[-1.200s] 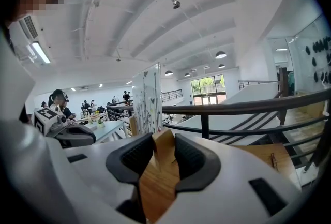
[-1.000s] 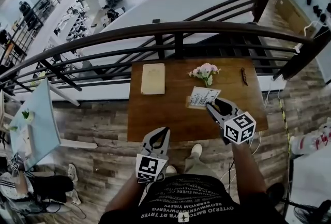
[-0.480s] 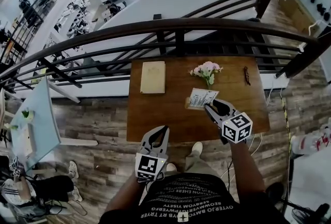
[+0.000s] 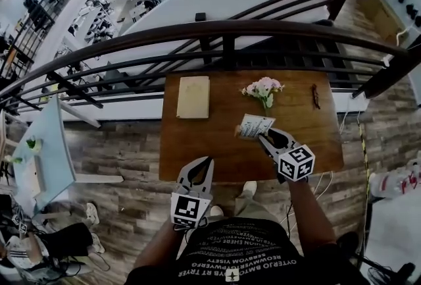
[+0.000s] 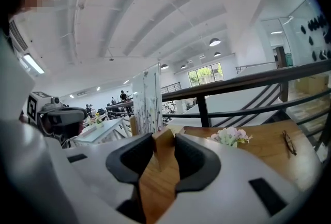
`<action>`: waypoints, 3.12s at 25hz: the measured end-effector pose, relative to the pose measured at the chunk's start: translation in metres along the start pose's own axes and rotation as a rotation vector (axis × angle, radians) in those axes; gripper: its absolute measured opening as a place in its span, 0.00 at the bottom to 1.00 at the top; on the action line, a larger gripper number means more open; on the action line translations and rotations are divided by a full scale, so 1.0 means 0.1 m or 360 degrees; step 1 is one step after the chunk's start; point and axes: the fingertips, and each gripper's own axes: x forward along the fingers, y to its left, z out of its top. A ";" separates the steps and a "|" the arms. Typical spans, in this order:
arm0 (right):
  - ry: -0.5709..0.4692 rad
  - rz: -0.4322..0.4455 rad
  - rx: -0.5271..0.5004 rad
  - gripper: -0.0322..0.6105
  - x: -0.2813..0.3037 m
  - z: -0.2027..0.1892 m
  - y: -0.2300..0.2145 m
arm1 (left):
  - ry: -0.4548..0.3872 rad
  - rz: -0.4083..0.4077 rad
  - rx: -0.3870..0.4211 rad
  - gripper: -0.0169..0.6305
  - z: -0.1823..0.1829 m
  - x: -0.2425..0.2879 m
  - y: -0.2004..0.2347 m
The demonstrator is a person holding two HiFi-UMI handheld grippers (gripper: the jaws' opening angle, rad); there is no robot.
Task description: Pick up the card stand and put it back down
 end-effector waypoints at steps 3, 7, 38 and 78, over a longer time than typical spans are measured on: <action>0.0044 -0.0009 -0.0027 0.27 0.06 -0.17 -0.07 | -0.0004 0.0016 -0.0006 0.06 0.01 0.04 0.01; 0.0079 -0.0006 -0.0054 0.27 0.11 -0.35 -0.11 | 0.0010 0.0054 -0.0028 0.06 0.00 0.06 0.06; 0.0433 0.0050 -0.0145 0.27 0.80 -1.89 -0.83 | 0.0140 0.0227 -0.0089 0.06 -0.17 0.40 0.22; 0.0077 -0.0357 -0.0199 0.07 -0.45 -1.13 -0.20 | -0.0122 -0.0026 -0.0075 0.06 0.09 -0.43 -0.05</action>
